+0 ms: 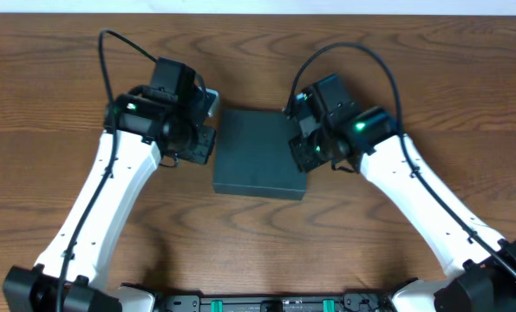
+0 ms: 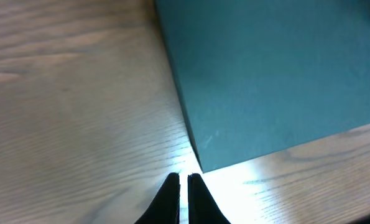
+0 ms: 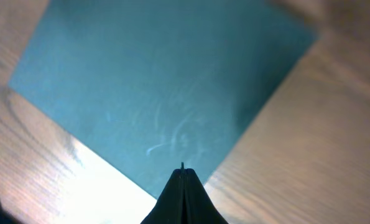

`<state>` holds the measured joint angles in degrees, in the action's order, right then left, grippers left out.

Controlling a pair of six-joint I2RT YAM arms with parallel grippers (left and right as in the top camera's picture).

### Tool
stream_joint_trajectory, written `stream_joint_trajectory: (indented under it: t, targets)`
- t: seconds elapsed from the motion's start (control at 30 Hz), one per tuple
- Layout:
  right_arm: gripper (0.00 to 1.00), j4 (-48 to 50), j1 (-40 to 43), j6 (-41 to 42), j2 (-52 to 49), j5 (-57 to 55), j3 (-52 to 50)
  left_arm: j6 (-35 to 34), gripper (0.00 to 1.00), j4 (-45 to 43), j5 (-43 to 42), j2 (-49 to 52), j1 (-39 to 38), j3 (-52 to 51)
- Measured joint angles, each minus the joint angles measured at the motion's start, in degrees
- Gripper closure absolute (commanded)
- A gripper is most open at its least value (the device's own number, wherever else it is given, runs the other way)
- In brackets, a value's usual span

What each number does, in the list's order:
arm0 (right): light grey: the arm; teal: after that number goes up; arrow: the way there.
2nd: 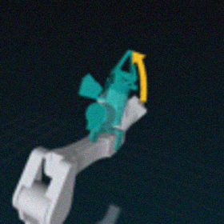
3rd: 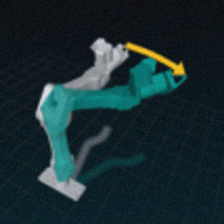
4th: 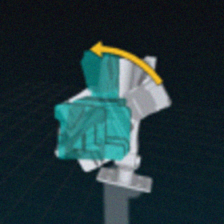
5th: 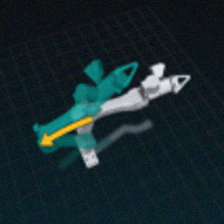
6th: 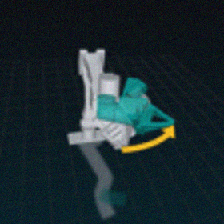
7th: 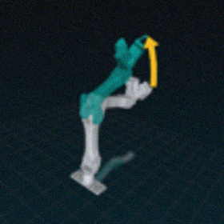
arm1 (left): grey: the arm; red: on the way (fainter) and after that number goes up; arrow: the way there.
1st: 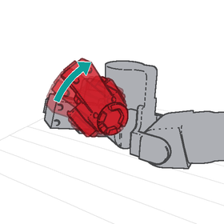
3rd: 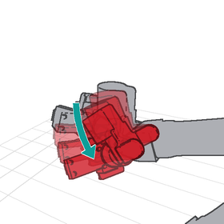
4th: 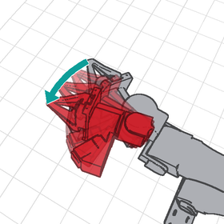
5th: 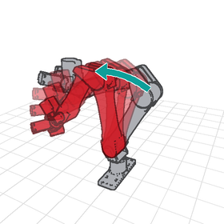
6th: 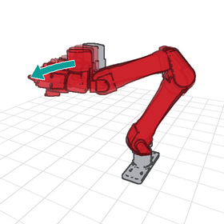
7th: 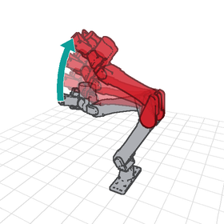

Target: Pack container

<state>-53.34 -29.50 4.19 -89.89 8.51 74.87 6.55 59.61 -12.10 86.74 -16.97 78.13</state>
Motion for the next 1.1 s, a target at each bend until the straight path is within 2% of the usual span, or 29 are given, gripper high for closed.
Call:
stream_joint_trajectory:
  t: [0.23,0.37,0.57,0.87,1.1]
  targets:
    - [0.99,3.5,-3.0,1.9,-0.6,1.6,-5.9,1.7,0.94,-4.2,-2.8,0.7,-3.4,-4.9]
    - [0.99,6.1,-3.3,3.3,-1.1,2.0,-9.7,3.0,0.94,-9.9,-3.5,1.5,-5.5,-9.2]
    - [0.99,9.9,-3.4,4.4,-1.1,2.3,-13.3,4.1,0.94,-15.0,-4.3,5.1,-5.7,-14.7]
    - [0.99,9.8,-3.4,4.7,-0.6,0.5,-12.7,0.0,0.94,-13.1,-4.3,5.3,-5.7,-13.9]
    - [0.99,6.9,-3.4,4.2,6.4,-9.7,-3.5,-2.7,0.94,-6.2,-4.1,-1.4,-5.9,-10.2]
